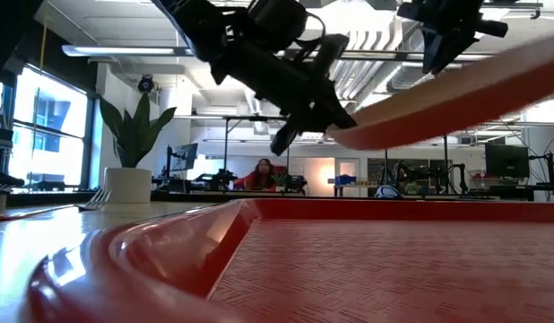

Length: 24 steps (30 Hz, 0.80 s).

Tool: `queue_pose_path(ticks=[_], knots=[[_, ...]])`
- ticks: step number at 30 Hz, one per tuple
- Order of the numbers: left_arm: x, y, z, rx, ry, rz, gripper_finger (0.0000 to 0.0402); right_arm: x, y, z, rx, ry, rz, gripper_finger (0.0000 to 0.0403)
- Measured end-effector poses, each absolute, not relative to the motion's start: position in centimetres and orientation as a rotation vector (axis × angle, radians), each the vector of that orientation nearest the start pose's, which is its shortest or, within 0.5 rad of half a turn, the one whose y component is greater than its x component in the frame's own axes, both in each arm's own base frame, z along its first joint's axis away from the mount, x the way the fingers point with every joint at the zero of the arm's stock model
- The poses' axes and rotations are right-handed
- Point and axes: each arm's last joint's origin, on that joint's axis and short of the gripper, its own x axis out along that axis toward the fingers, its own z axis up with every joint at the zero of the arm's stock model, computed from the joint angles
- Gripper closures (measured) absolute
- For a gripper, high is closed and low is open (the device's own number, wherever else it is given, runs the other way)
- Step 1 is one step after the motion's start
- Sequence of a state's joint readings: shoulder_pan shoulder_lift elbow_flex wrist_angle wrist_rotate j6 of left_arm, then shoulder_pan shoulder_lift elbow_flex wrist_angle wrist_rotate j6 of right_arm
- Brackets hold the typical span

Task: Pick and place plate/cup/fork/spoon on tray
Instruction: Put the light orange plate on the red tray

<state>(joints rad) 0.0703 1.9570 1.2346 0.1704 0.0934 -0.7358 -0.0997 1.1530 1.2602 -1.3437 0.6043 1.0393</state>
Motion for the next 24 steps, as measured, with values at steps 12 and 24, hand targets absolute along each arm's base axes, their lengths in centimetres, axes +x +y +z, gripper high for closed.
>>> queue_pose_path(ticks=[12, 24], knots=[[42.7, -4.5, 15.5, -0.643, 0.635, 0.073, 0.0396, 18.7, -2.0, 34.4, 0.481, 0.741, -1.077, 0.0377], [43.2, -6.2, 12.5, -0.816, 0.702, 0.137, 0.0396, 20.8, -0.7, 34.6, 0.535, 0.652, -0.933, 0.0398]])
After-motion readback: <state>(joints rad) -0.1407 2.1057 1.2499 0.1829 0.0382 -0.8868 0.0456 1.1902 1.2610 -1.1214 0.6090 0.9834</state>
